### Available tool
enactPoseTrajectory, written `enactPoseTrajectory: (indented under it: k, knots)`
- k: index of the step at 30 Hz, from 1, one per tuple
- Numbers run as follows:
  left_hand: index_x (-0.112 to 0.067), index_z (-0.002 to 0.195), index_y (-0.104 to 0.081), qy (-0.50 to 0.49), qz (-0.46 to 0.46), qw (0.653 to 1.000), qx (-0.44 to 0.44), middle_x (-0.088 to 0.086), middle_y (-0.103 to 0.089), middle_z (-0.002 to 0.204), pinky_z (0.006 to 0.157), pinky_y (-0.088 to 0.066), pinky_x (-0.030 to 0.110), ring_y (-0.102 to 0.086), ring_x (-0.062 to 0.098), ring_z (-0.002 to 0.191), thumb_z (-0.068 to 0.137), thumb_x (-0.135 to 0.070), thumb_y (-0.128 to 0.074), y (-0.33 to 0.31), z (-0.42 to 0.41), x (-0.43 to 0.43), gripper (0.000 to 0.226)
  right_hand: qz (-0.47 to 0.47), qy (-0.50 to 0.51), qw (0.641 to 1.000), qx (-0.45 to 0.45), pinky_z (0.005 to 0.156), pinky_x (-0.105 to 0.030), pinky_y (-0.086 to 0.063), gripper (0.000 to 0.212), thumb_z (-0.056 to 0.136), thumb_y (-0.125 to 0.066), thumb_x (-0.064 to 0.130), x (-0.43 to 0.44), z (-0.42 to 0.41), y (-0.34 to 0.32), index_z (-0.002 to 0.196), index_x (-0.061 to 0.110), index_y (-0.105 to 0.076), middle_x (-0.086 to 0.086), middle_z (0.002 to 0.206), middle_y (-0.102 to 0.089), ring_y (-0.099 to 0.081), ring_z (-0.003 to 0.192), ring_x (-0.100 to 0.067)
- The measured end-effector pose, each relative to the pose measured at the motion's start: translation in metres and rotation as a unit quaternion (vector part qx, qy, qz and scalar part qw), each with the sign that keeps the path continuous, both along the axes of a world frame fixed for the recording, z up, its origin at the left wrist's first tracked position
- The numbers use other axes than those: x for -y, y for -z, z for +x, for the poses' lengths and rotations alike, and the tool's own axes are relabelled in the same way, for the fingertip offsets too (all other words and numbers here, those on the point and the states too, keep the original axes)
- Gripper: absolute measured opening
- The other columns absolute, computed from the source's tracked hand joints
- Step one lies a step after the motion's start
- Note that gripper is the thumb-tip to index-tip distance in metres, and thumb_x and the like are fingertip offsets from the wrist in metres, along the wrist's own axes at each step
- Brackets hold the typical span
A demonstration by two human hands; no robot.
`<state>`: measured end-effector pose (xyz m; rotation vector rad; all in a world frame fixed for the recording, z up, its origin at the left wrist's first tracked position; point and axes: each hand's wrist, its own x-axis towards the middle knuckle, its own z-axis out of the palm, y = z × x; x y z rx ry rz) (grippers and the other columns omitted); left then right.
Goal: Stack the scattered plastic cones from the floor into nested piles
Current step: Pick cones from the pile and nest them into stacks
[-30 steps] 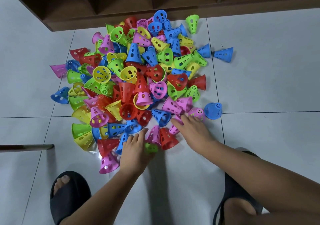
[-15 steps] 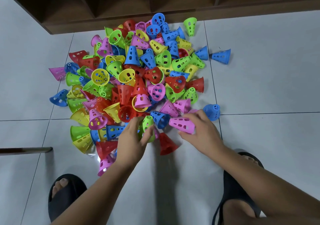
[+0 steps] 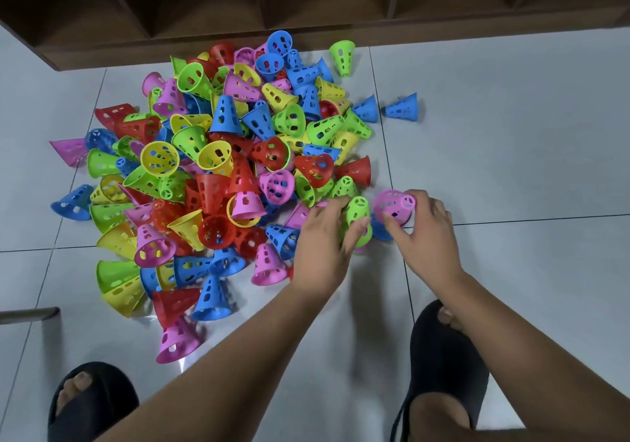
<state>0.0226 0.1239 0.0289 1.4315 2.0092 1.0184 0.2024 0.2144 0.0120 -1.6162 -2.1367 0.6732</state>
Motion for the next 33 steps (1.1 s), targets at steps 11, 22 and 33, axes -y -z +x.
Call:
enactPoseTrajectory:
  k: [11, 22, 33]
  knots:
    - [-0.018, 0.128, -0.050, 0.032, -0.126, 0.984, -0.119, 0.010, -0.074, 0.105, 0.079, -0.043, 0.043, -0.069, 0.040, 0.092, 0.106, -0.035, -0.061, 0.045, 0.014, -0.025, 0.030, -0.158, -0.035, 0.986, 0.041, 0.093, -0.040, -0.053, 0.052, 0.087, -0.064, 0.058, -0.003, 0.016, 0.046, 0.134, 0.037, -0.058, 0.006, 0.118, -0.068, -0.060, 0.114, -0.024]
    - [-0.027, 0.128, -0.058, 0.017, -0.072, 0.994, -0.079, -0.001, -0.069, 0.121, 0.077, -0.059, 0.042, -0.068, 0.024, 0.105, 0.096, -0.032, -0.072, 0.042, -0.019, 0.026, 0.035, 0.059, -0.098, 0.992, -0.049, 0.109, -0.042, -0.044, 0.043, 0.094, -0.075, 0.024, 0.026, -0.025, 0.000, 0.134, 0.017, -0.063, 0.002, 0.138, -0.056, -0.053, 0.126, -0.023]
    - [-0.020, 0.118, -0.066, -0.121, -0.139, 0.969, -0.166, 0.000, -0.062, 0.113, 0.080, -0.052, 0.042, -0.057, 0.026, 0.099, 0.099, -0.035, -0.067, 0.048, -0.102, 0.086, 0.024, 0.092, -0.331, 0.937, 0.066, 0.100, -0.040, -0.049, 0.033, 0.103, -0.059, 0.042, 0.084, -0.078, 0.031, 0.125, 0.018, -0.069, 0.000, 0.116, -0.061, -0.056, 0.111, -0.026]
